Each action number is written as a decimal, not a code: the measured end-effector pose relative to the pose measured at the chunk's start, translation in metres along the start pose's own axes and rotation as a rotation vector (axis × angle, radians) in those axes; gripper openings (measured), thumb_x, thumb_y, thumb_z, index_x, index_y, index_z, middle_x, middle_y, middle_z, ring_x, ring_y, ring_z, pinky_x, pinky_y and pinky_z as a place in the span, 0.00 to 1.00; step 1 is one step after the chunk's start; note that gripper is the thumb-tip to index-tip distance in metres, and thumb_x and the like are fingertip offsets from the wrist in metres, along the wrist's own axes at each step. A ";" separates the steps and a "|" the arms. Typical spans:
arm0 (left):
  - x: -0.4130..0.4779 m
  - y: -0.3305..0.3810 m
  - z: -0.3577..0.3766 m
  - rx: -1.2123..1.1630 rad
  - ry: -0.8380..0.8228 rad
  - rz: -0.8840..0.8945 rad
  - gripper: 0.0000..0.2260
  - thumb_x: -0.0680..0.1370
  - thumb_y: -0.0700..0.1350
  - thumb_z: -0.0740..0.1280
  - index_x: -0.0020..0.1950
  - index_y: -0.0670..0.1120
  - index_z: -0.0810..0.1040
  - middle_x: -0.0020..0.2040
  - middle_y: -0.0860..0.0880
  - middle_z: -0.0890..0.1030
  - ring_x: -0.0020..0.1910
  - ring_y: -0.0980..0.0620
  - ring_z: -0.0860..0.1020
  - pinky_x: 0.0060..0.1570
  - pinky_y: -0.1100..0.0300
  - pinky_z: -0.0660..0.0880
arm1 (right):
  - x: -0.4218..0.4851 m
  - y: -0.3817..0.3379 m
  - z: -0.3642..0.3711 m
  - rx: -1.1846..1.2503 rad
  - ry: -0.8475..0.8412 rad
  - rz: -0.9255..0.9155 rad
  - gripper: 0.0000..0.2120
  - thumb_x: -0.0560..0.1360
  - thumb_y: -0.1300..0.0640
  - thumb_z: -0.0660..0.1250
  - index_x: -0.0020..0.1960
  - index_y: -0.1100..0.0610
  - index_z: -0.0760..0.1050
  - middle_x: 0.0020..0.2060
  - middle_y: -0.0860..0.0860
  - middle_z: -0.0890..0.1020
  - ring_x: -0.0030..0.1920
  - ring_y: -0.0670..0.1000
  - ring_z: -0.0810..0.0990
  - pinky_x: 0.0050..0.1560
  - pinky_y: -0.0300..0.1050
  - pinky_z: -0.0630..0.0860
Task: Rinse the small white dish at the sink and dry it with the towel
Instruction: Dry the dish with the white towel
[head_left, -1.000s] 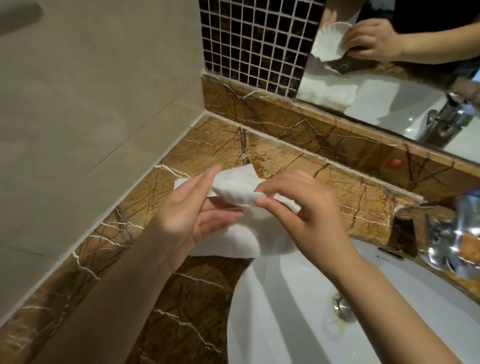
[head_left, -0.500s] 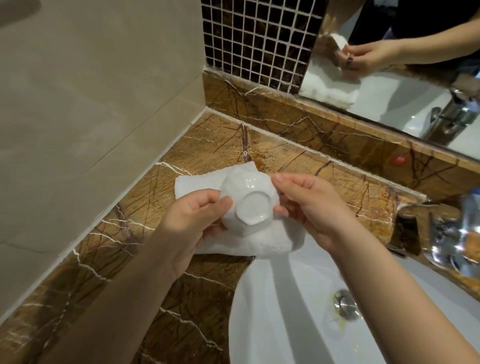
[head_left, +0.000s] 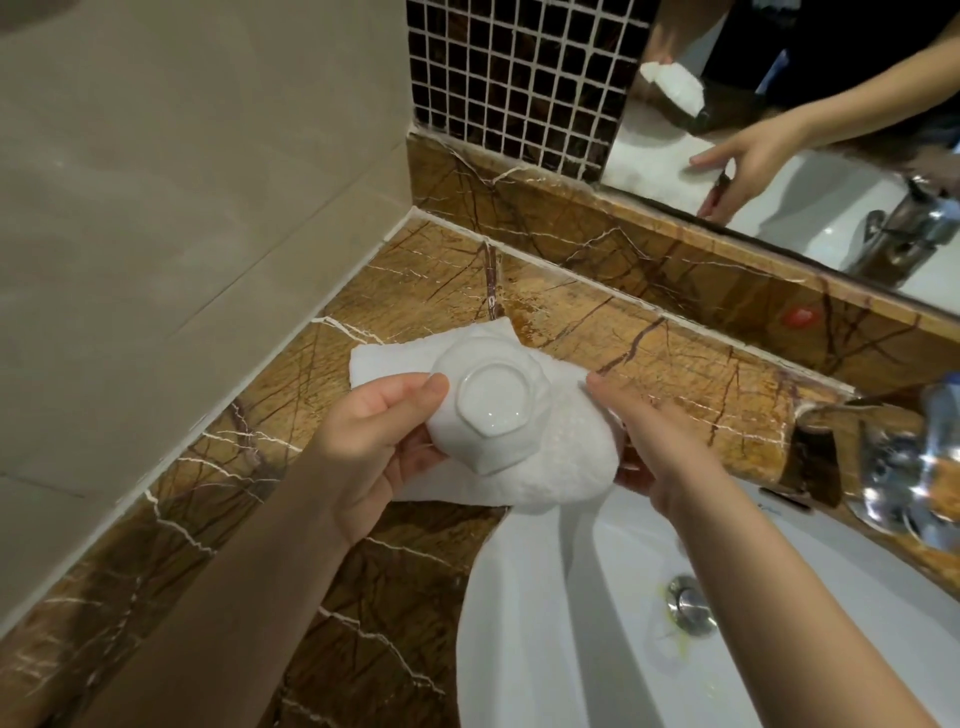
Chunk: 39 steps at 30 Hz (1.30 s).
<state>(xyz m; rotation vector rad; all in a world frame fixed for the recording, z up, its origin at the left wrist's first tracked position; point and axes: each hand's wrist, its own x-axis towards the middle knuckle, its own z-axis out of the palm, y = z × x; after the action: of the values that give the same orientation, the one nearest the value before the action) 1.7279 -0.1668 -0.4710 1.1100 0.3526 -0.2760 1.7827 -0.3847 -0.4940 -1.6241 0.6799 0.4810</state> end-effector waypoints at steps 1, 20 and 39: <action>0.000 0.002 0.000 -0.013 0.001 0.002 0.18 0.71 0.46 0.67 0.55 0.37 0.79 0.48 0.40 0.84 0.42 0.50 0.83 0.37 0.62 0.80 | -0.001 -0.002 0.000 -0.021 -0.046 0.028 0.23 0.68 0.45 0.73 0.48 0.65 0.78 0.44 0.57 0.84 0.40 0.55 0.81 0.41 0.45 0.77; -0.001 0.007 0.014 -0.065 0.212 -0.025 0.07 0.73 0.38 0.68 0.46 0.34 0.81 0.35 0.44 0.85 0.30 0.53 0.82 0.26 0.67 0.76 | -0.056 -0.005 0.053 -0.499 -0.006 -1.016 0.21 0.70 0.60 0.59 0.61 0.47 0.77 0.52 0.47 0.84 0.49 0.49 0.80 0.45 0.49 0.77; -0.001 -0.021 0.041 -0.476 0.239 0.026 0.15 0.77 0.38 0.63 0.64 0.38 0.73 0.56 0.38 0.82 0.54 0.45 0.81 0.59 0.50 0.75 | -0.062 0.021 0.052 -0.325 0.175 -0.952 0.18 0.76 0.62 0.62 0.63 0.49 0.76 0.51 0.47 0.84 0.49 0.46 0.79 0.46 0.49 0.77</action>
<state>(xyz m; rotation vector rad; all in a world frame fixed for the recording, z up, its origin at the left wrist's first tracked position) 1.7248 -0.2126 -0.4711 0.6764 0.5827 -0.0289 1.7266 -0.3252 -0.4771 -2.0873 -0.1085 -0.2665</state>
